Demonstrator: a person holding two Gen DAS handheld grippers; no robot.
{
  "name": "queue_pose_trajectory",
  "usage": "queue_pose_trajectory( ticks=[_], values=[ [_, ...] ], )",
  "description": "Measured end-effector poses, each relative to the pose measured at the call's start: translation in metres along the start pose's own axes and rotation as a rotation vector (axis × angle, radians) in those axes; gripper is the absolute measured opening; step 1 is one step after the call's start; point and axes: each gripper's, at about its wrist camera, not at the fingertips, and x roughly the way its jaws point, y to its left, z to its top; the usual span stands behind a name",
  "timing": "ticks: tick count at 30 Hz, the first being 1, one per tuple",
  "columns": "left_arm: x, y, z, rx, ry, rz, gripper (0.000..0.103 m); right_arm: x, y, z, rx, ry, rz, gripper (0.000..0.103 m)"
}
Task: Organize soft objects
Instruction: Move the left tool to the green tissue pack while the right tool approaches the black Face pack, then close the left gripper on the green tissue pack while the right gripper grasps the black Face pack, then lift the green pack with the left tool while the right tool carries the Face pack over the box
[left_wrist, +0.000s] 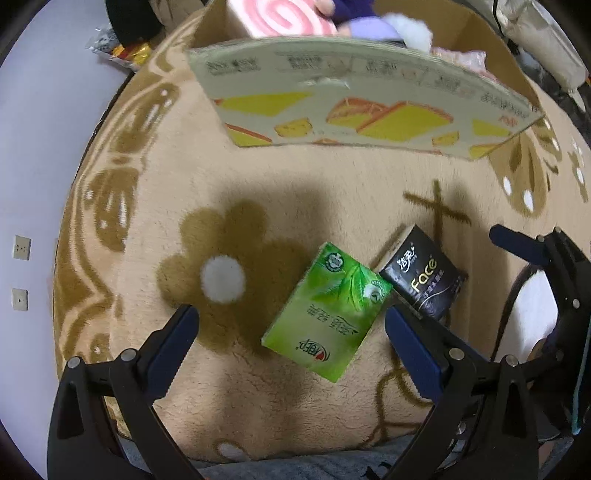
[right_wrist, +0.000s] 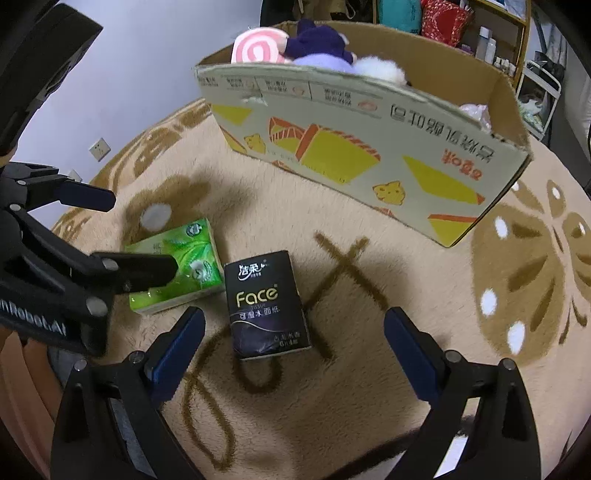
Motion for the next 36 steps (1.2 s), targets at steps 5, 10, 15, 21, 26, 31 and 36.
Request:
queue_pose_trajectory(
  ticks=[5, 10, 15, 21, 26, 31, 36],
  values=[
    [0.01, -0.004, 0.003, 0.007, 0.026, 0.004, 0.1, 0.01, 0.001, -0.001, -0.014, 0.032, -0.004, 0.101],
    [0.023, -0.006, 0.006, 0.007, 0.065, -0.018, 0.1, 0.018, 0.01, -0.004, -0.073, 0.06, -0.012, 0.095],
    [0.035, -0.007, 0.008, 0.014, 0.094, -0.018, 0.1, 0.025, 0.011, -0.001, -0.092, 0.07, -0.009, 0.091],
    [0.045, -0.01, 0.012, 0.02, 0.105, -0.003, 0.09, 0.026, 0.006, 0.001, -0.083, 0.049, 0.005, 0.076],
    [0.052, -0.015, 0.013, 0.028, 0.114, -0.016, 0.069, 0.026, 0.002, 0.003, -0.084, 0.04, 0.003, 0.057],
    [0.05, -0.01, 0.013, 0.013, 0.091, -0.033, 0.053, 0.021, -0.006, 0.004, -0.048, 0.025, 0.0, 0.049],
    [0.038, -0.003, 0.014, -0.002, 0.031, -0.008, 0.053, 0.014, -0.008, 0.006, -0.033, -0.005, -0.01, 0.049]
  ],
)
